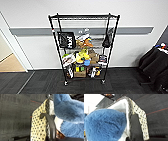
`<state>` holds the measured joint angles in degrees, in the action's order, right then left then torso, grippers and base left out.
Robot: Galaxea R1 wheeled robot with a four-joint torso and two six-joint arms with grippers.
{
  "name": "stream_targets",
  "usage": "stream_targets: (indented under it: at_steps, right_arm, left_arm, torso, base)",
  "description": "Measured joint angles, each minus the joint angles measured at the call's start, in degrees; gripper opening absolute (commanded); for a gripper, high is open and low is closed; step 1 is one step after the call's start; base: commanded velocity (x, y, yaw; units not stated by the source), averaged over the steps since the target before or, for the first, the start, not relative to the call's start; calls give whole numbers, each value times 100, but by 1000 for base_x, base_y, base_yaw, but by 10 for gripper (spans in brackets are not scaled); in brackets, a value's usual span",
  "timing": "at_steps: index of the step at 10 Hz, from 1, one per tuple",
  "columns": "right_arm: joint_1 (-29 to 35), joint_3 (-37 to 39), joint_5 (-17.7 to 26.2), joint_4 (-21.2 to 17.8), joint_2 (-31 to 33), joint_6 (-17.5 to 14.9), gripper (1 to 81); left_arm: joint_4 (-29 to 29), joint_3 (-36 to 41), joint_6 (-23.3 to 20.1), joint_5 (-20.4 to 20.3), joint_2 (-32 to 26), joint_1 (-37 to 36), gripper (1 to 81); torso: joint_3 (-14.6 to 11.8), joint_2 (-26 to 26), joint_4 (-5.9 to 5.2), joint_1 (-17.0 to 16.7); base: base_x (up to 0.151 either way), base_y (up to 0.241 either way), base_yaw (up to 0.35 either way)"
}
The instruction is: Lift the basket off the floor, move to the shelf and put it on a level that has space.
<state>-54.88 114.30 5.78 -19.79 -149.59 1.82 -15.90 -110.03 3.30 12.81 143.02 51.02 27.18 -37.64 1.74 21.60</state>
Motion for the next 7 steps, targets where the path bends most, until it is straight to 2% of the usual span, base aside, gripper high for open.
stream_targets:
  at_steps: [2, 7]
  right_arm:
    - [-7, -10, -77, 0, -11, -4, 10]
    - [-22, 9, -127, 0, -94, -17, 10]
  left_arm:
    - [0, 5, 0, -39, 15, 20, 10]
    - [2, 11, -2, -68, -2, 63, 10]
  torso:
    - [-15, 367, 0, -240]
    - [-437, 1302, 0, -848]
  base:
    - [0, 0, 0]
    - [0, 0, 0]
